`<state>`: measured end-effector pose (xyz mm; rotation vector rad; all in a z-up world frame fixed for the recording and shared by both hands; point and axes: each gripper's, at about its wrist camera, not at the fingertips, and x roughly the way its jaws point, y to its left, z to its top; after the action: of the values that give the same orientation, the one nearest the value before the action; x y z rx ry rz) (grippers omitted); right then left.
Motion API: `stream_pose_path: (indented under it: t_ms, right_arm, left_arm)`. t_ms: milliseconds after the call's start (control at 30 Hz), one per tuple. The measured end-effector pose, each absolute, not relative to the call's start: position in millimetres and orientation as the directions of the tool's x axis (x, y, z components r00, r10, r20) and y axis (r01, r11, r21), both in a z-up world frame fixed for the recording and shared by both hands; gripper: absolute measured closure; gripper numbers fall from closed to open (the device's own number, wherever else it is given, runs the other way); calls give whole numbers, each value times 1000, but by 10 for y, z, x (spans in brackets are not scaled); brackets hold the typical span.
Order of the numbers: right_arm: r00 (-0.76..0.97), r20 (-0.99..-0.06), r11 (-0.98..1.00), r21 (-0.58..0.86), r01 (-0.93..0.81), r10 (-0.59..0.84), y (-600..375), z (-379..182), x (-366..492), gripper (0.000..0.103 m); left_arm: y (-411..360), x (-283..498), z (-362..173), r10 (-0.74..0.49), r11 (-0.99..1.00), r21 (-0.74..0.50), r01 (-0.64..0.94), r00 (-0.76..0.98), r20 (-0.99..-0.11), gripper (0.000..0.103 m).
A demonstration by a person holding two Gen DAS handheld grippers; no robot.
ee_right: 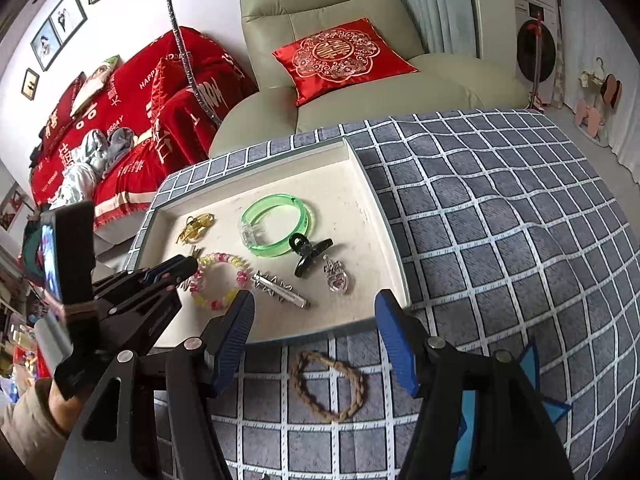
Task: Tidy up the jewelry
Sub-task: 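Open the right tool to drop the heart pendant while the left tool releases the beaded bracelet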
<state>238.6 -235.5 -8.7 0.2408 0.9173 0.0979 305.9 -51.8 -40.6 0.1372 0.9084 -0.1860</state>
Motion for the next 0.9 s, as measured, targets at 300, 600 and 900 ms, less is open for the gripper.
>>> stream_pose_path:
  t_ms: [300, 600, 900]
  right_arm:
    - [609, -769, 964, 264, 28, 193, -2421, -94, 2265, 36]
    - [631, -751, 949, 307, 72, 195, -2553, -67, 2065, 13]
    - [625, -756, 942, 322, 93, 196, -2637, -114, 1886, 11]
  left_arm:
    - [-412, 2972, -250, -126, 978, 12, 210, 629, -767, 78]
    - [-278, 2807, -118, -142, 978, -7, 206, 646, -750, 71]
    - [-236, 2682, -8, -115, 979, 37, 202, 688, -717, 0]
